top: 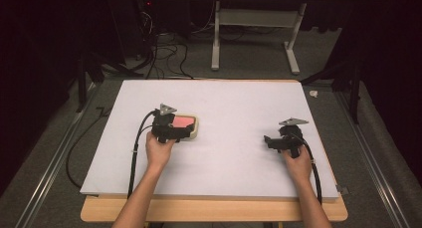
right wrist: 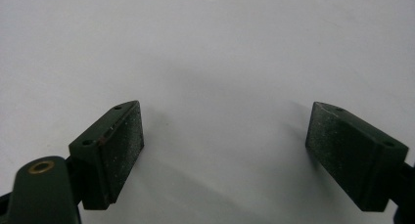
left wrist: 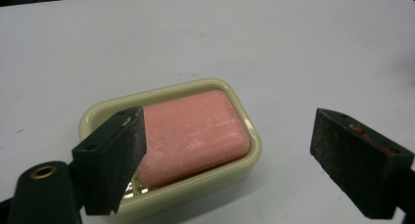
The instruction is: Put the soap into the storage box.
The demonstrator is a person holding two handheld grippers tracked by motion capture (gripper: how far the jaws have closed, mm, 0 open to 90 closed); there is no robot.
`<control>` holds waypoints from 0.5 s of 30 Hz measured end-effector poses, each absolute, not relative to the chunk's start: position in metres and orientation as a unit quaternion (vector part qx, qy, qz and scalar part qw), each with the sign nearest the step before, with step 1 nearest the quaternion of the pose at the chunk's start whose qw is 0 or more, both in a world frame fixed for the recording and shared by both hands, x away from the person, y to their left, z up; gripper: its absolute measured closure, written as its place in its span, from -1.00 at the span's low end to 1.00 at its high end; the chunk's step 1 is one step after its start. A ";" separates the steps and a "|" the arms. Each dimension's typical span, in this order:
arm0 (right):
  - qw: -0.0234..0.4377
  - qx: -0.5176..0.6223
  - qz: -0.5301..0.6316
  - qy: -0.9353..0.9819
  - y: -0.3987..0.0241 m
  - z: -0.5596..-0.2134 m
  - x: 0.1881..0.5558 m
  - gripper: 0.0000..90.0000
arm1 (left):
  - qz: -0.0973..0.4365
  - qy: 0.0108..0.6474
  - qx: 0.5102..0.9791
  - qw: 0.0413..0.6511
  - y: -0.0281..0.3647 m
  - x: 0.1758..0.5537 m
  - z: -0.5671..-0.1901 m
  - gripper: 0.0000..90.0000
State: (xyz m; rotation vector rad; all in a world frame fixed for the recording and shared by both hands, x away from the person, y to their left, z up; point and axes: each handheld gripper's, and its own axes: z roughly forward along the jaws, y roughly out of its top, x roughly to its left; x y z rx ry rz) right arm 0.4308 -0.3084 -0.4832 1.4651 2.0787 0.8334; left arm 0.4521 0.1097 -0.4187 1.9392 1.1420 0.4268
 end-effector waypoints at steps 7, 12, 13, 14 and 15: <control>0.231 0.533 0.303 0.756 -0.308 -0.483 0.431 -0.67 | 0.174 0.447 0.773 0.415 0.114 0.444 -0.418 -0.68; 0.231 0.533 0.303 0.756 -0.308 -0.483 0.431 -0.67 | 0.185 0.436 0.782 0.405 0.114 0.438 -0.419 -0.68; 0.231 0.533 0.303 0.756 -0.308 -0.483 0.431 -0.67 | 0.186 0.435 0.783 0.405 0.114 0.437 -0.418 -0.68; 0.231 0.533 0.303 0.756 -0.308 -0.483 0.431 -0.67 | 0.187 0.432 0.784 0.404 0.115 0.436 -0.418 -0.68; 0.231 0.533 0.303 0.756 -0.308 -0.483 0.431 -0.67 | 0.187 0.431 0.784 0.406 0.115 0.435 -0.417 -0.68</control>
